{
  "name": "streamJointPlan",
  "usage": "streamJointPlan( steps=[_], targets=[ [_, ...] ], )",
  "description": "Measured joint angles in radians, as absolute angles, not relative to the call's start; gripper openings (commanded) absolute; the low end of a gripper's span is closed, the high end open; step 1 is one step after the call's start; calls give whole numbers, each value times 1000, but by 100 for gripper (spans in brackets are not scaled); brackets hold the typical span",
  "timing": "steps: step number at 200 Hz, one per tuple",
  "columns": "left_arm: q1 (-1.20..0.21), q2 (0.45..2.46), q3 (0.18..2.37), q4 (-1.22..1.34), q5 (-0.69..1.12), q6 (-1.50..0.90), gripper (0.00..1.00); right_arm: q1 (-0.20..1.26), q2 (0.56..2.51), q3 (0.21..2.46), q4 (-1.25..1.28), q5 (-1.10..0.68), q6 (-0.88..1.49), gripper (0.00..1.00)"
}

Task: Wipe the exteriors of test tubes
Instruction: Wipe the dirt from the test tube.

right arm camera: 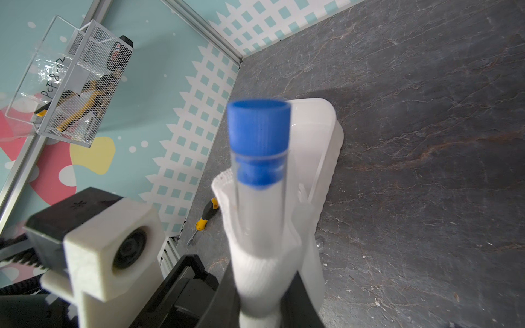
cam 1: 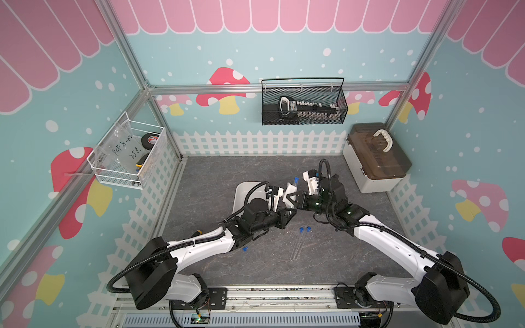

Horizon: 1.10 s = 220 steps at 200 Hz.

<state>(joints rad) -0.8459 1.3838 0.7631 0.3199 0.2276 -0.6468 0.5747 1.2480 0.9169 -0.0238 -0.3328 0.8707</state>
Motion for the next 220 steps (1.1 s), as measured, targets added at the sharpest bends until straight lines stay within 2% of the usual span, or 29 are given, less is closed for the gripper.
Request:
streamJointPlan(
  steps=[56,152,220],
  targets=[
    [-860,1384,762,292,244,-646,11,540,1248,929,15,-306,863,20],
    [-861,1384,762,251,248,-646,12,648,1187,757,76,-270,922,21],
    [-861,1384,762,255,255,-647,12,599,1221,826,72,-262,902,21]
  ],
)
